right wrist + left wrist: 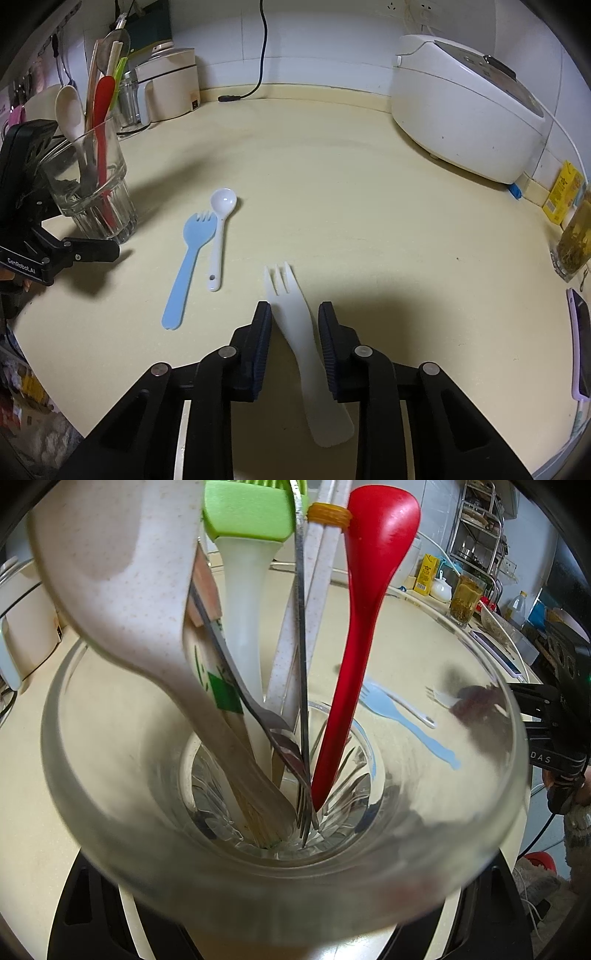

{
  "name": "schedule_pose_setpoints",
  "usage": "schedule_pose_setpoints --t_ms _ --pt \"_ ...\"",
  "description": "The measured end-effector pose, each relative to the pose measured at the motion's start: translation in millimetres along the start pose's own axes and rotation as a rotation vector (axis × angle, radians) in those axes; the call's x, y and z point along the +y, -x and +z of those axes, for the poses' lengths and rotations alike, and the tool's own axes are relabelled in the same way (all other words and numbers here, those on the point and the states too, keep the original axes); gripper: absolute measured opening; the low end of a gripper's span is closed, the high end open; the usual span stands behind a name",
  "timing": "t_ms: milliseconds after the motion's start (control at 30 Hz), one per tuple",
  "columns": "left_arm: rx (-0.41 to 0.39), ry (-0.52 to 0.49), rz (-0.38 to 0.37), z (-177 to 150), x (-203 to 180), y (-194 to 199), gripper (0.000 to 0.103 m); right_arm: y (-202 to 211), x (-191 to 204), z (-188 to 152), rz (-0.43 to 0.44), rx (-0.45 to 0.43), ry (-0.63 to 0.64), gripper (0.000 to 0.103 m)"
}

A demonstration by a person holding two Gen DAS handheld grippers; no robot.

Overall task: Organize utensils
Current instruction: 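Close the right tool on the white spork handle and lift it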

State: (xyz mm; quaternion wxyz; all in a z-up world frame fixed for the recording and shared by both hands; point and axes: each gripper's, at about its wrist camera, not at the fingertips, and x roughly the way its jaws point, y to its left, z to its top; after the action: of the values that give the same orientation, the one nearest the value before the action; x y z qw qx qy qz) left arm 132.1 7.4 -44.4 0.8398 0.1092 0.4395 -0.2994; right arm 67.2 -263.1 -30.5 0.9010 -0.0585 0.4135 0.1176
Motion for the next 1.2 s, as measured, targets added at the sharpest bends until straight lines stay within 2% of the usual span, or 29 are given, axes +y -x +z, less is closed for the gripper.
schedule_pose_setpoints --t_ms 500,1200 --pt "0.001 -0.003 0.004 0 -1 1 0.088 -1 -9 -2 0.037 -0.023 -0.075 0.021" --pt "0.0 -0.003 0.002 1 -1 1 0.088 -2 -2 -3 0.003 -0.039 -0.059 0.021"
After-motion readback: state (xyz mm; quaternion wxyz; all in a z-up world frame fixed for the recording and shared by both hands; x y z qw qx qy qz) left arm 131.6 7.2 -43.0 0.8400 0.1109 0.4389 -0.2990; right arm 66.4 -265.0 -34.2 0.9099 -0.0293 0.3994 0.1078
